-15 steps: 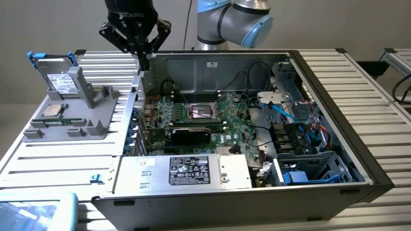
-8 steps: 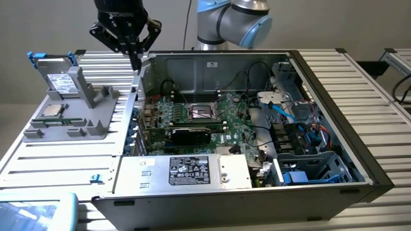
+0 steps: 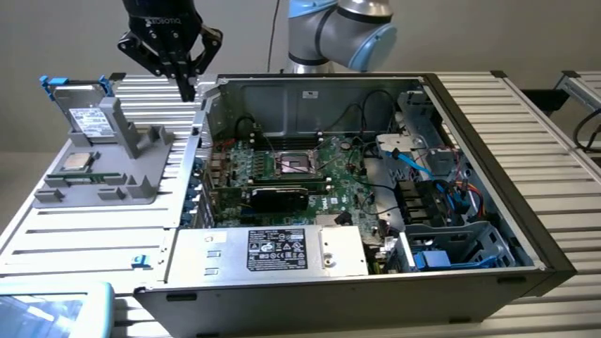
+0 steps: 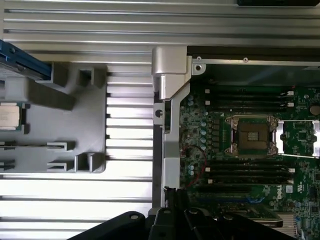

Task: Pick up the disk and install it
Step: 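Reach for the disk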

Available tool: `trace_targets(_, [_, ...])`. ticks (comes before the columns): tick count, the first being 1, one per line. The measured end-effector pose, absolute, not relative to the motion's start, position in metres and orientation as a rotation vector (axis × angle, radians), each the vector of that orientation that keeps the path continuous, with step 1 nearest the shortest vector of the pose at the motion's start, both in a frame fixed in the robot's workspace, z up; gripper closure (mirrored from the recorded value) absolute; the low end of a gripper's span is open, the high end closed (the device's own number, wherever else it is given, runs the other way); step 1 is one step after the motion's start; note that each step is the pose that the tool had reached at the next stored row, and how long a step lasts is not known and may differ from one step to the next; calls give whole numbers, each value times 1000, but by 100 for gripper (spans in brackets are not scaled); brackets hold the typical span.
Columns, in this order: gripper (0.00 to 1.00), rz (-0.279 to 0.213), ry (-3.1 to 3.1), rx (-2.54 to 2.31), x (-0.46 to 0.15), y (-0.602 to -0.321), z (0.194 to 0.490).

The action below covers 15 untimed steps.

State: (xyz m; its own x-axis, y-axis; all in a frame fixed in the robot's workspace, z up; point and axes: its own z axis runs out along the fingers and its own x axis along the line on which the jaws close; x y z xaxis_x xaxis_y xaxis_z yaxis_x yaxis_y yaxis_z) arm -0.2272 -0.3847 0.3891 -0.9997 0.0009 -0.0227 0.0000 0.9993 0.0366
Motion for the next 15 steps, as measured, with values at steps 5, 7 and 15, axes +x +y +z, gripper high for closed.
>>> trace_targets(5, [89, 53, 3119, -15, -233, -376, 389])
trace_targets(7, [89, 50, 3119, -21, -235, -372, 389])
trace_targets(15, [89, 47, 3119, -54, -249, -363, 388])
